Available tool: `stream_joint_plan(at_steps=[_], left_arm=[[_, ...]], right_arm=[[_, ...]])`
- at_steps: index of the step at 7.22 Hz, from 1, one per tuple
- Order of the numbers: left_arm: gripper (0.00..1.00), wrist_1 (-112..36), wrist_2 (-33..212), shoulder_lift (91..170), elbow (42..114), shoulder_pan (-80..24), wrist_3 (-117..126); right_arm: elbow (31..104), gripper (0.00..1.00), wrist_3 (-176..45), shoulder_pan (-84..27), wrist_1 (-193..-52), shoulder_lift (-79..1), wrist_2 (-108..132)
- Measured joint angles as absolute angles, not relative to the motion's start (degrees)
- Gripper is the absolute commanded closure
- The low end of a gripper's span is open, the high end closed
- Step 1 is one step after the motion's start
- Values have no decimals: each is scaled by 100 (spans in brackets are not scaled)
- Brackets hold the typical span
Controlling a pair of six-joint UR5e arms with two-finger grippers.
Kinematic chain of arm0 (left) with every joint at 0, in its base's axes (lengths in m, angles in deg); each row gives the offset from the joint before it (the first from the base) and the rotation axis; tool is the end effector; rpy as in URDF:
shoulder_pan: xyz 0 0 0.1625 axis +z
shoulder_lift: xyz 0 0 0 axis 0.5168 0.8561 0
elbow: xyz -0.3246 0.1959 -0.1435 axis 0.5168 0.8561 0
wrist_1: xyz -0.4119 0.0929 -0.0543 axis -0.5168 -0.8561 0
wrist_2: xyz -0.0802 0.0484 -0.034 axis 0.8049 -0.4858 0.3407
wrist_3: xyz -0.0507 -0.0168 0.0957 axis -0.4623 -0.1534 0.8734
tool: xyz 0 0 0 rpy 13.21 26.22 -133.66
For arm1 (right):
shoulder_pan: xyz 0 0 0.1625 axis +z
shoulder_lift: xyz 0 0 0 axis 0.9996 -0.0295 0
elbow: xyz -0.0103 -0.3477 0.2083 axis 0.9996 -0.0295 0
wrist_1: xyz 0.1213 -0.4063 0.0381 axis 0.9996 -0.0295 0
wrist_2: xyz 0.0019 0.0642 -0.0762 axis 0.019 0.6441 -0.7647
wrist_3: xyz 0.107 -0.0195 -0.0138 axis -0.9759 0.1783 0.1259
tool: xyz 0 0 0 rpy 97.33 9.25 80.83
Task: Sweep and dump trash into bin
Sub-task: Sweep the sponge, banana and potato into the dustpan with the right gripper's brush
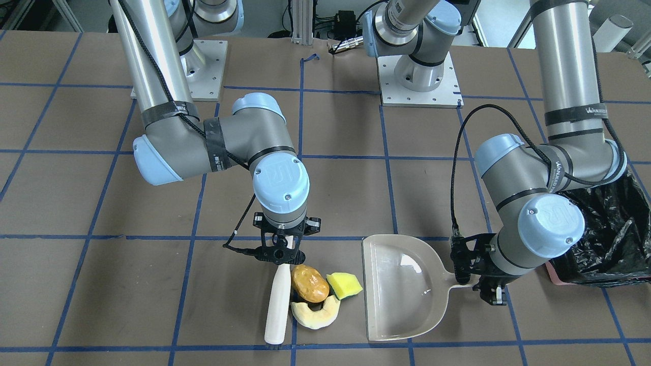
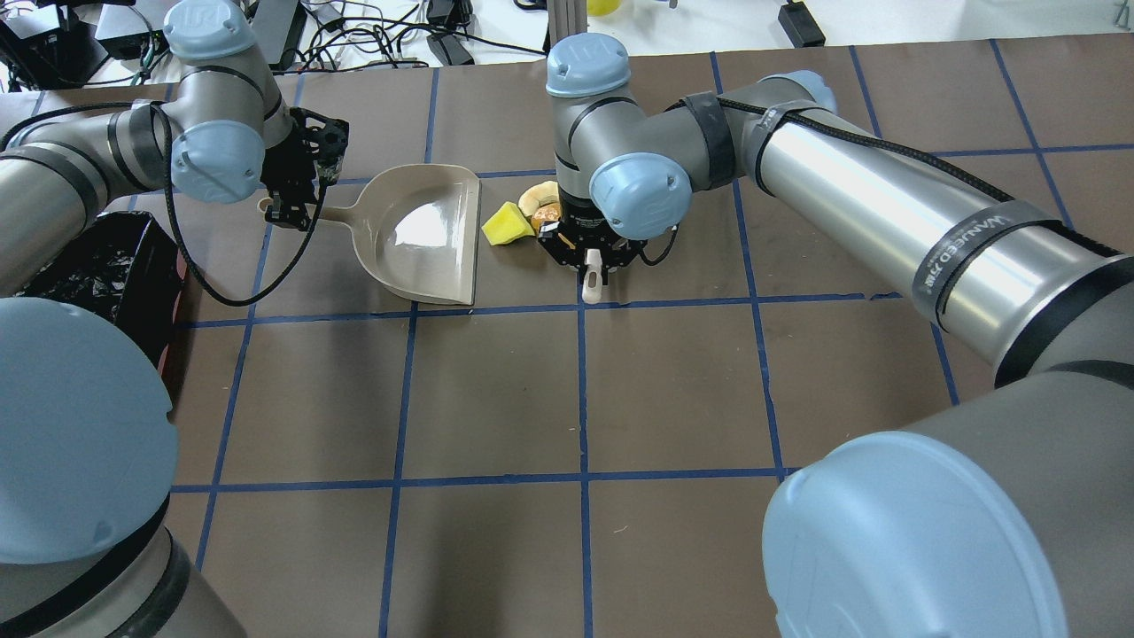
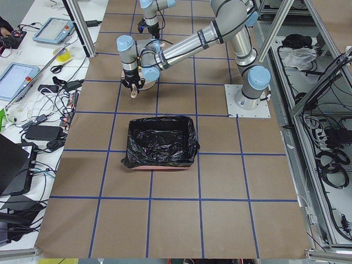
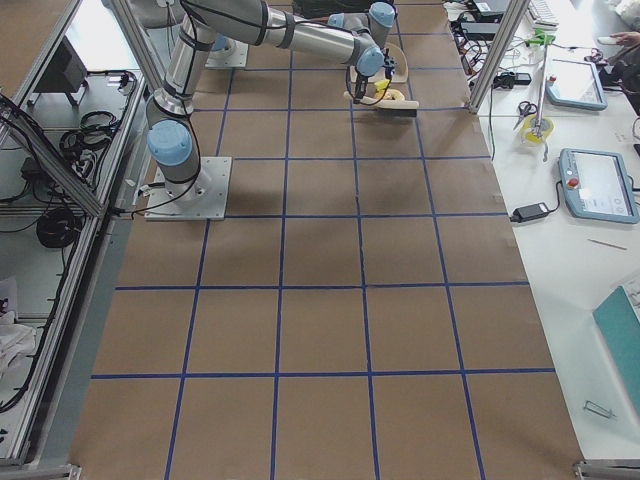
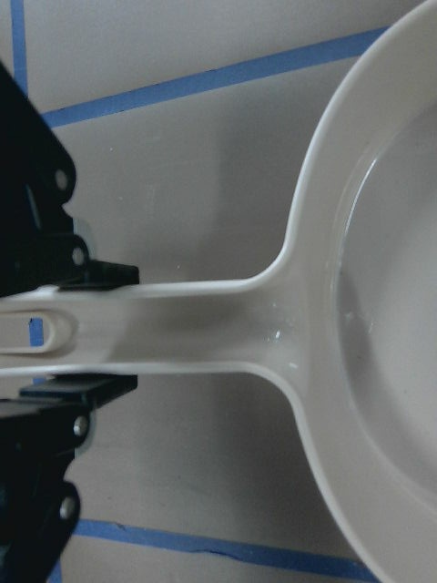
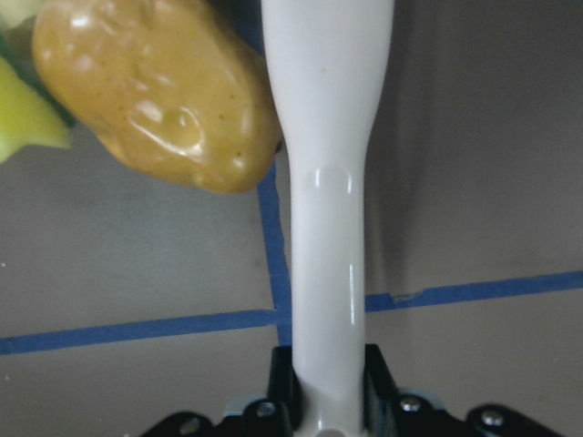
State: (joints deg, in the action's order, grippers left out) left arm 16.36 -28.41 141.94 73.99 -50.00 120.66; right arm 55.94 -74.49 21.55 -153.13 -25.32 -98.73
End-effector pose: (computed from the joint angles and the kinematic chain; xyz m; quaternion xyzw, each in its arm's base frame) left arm -0.0163 -0.6773 0.2099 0.7197 0.6918 0.0460 0.0359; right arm 0.3593 -0.5884 0.2055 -0.0514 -0.9962 -0.0697 0.0053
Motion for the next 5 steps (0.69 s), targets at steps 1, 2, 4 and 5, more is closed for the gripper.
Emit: stream_joint_plan(at_steps=[1, 2, 4, 5], left_arm=[[100, 1636, -2841, 14194, 7399, -5001, 12066], [100, 1636, -2841, 14191, 7399, -5001, 12064], [100, 1635, -2841, 14186, 7399, -5001, 12058], [100, 1636, -2841, 14185, 7399, -5001, 12057]], right_arm=[[5529, 100, -7528, 2246, -15320, -2498, -9872], [5455, 100, -7675, 2381, -15334, -2436, -9871], [5181, 100, -8157, 2699, -15357, -2235, -9723], [5048, 100, -8371, 2815, -15379, -2151, -9612]])
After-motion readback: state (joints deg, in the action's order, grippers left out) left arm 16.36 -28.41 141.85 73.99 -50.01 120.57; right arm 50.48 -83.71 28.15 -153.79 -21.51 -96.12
